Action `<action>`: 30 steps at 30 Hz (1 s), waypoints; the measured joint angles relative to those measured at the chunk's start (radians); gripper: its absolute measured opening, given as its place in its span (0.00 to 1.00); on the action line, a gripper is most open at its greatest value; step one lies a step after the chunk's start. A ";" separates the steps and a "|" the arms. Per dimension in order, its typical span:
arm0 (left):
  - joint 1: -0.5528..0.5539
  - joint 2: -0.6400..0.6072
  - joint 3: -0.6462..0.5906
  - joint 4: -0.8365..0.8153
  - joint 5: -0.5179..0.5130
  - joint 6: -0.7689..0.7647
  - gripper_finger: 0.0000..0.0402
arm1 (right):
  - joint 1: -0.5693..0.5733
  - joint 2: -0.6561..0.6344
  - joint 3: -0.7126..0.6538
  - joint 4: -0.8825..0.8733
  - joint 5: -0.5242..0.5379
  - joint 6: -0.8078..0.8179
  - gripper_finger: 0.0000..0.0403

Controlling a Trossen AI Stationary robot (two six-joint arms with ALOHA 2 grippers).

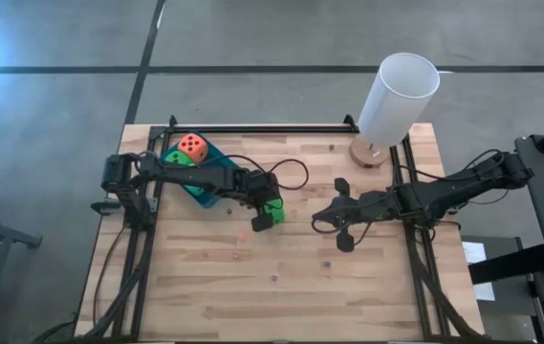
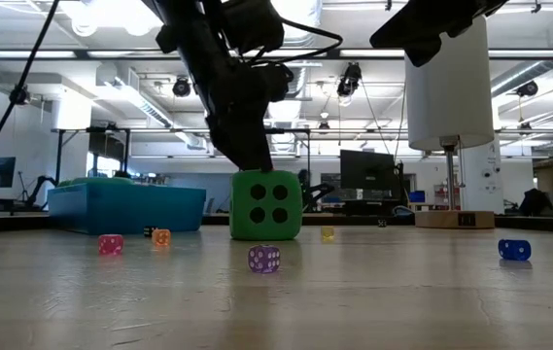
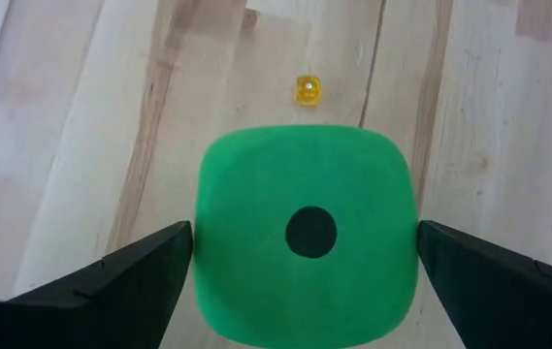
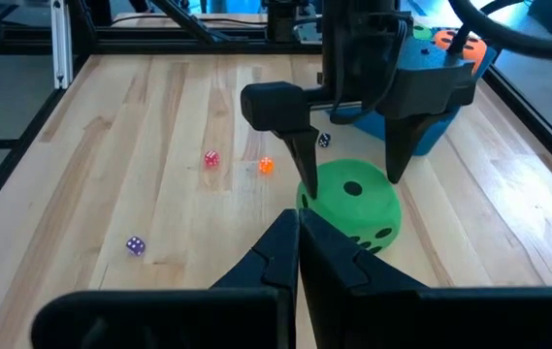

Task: Pick & Place Dice
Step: Put the big green dice into the blue bin

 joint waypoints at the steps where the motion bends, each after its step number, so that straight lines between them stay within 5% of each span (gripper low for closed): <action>1: 0.000 0.001 0.000 0.000 0.001 0.000 0.99 | 0.000 0.000 0.000 0.000 0.000 0.000 0.02; 30: -0.001 0.036 0.000 0.017 -0.006 0.000 0.99 | 0.000 0.000 0.000 0.000 0.000 0.000 0.02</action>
